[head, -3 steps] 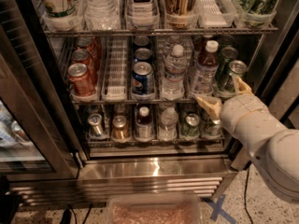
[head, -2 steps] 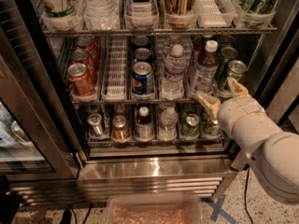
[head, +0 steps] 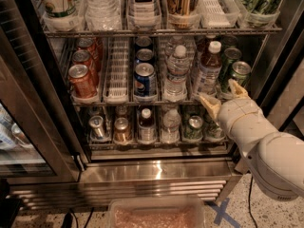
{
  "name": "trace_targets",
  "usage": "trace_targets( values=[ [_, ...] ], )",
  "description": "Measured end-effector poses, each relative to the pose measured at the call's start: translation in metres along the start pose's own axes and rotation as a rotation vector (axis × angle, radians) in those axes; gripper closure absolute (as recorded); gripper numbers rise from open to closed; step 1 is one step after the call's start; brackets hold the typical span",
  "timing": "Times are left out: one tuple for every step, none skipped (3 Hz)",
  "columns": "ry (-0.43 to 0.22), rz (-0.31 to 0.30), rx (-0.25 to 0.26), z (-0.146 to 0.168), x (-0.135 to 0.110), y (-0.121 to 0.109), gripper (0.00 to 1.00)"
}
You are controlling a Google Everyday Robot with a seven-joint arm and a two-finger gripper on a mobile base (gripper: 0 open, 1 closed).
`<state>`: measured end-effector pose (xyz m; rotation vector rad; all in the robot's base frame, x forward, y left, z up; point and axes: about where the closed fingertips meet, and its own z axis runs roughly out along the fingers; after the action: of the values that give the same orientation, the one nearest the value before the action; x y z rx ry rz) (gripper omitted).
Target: Pick blue plastic bottle from middle shelf of fridge
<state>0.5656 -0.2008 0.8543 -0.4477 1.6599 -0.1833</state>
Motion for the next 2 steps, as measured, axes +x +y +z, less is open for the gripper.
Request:
trace_targets(
  values=[
    [0.001, 0.013, -0.003, 0.009, 0.0035, -0.0013, 0.35],
    [-0.02, 0.027, -0.014, 0.0163, -0.0004, 0.0005, 0.35]
  ],
)
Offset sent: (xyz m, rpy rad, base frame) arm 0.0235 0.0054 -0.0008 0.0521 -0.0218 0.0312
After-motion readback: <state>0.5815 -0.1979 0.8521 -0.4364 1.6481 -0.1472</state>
